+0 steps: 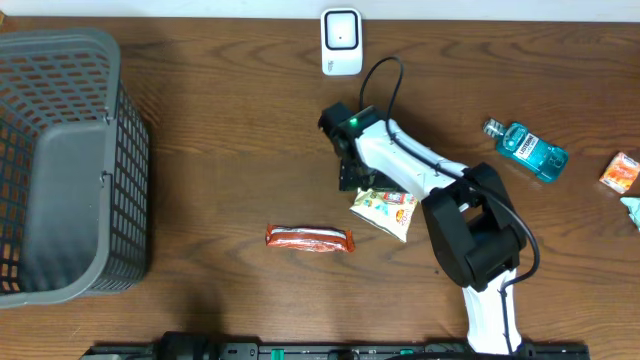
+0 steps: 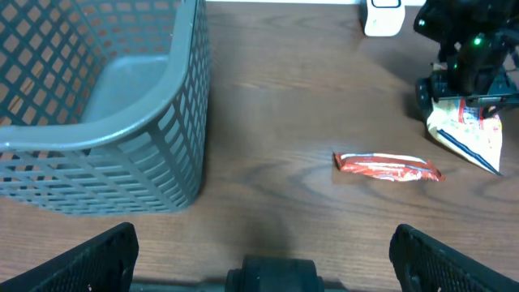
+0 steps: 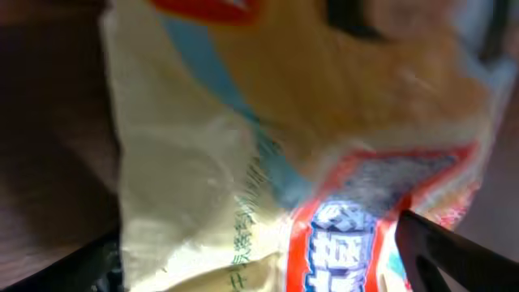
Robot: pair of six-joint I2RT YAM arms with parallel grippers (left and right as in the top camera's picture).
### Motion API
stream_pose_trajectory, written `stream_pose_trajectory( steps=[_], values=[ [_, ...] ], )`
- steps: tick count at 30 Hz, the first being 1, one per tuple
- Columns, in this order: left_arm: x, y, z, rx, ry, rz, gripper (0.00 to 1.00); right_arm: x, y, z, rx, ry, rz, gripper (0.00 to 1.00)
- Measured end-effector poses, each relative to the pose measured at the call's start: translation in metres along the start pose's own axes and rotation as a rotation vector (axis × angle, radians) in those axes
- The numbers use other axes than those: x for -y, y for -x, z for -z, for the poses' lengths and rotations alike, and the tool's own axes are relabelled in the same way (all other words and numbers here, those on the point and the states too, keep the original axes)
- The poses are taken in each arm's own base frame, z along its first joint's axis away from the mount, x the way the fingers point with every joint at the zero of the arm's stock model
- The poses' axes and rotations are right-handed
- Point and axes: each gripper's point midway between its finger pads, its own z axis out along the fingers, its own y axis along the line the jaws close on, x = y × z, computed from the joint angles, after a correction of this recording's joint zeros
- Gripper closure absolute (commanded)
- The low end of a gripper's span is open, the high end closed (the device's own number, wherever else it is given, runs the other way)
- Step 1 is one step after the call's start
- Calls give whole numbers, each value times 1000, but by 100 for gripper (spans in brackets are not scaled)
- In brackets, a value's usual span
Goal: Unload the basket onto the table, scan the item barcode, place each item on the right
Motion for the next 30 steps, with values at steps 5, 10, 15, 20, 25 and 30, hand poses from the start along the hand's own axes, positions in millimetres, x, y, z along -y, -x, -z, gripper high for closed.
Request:
stream_pose_trajectory(
  steps=[5, 10, 15, 20, 25, 30],
  values=[
    [0, 0, 0, 0, 0, 0, 1, -12, -3, -10, -70, 23, 131, 99],
    [0, 0, 0, 0, 0, 0, 1, 2, -15, -17, -144, -49, 239, 99],
    [0, 0, 0, 0, 0, 0, 1, 0, -19, -14, -251, 100, 388, 98],
    [0, 0, 0, 0, 0, 0, 1, -23, -62, 17, -529, 647, 526, 98],
    [0, 0, 0, 0, 0, 0, 1, -44, -90, 52, -626, 993, 573, 99],
    [0, 0, 0, 0, 0, 0, 1, -51, -78, 59, -555, 1117, 588, 98]
  ],
)
